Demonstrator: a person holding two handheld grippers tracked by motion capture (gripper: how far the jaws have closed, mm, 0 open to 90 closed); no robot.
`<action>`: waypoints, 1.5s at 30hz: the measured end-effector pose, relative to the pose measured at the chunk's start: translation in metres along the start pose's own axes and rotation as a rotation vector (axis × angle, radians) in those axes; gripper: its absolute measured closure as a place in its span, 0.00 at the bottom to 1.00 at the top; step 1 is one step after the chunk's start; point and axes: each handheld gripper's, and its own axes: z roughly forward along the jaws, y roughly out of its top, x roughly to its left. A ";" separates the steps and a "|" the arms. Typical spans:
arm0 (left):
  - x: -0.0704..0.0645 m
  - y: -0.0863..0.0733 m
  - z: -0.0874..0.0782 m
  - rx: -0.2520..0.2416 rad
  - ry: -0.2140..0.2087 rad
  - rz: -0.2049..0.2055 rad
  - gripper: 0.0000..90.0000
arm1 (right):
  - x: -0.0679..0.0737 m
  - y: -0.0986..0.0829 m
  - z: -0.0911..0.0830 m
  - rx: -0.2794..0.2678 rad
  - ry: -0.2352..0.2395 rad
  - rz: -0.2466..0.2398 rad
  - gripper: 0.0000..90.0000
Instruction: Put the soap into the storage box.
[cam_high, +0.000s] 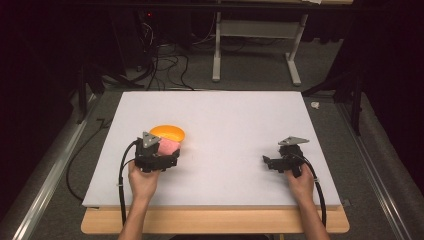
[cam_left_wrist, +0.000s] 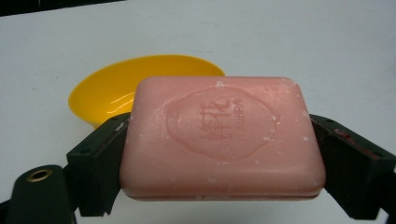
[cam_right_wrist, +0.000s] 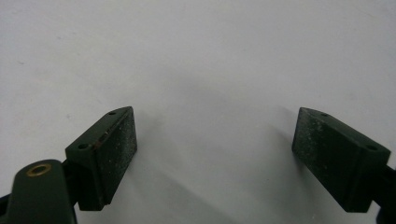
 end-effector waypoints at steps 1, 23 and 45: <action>0.000 0.000 0.000 0.000 0.000 0.000 0.15 | 0.000 0.000 0.000 0.000 0.000 0.000 0.16; 0.015 0.025 0.017 0.024 0.055 -0.027 0.15 | 0.000 0.000 0.000 0.001 0.000 0.001 0.16; 0.023 0.041 0.037 0.054 0.095 -0.042 0.15 | 0.000 0.000 0.000 0.000 0.000 0.001 0.16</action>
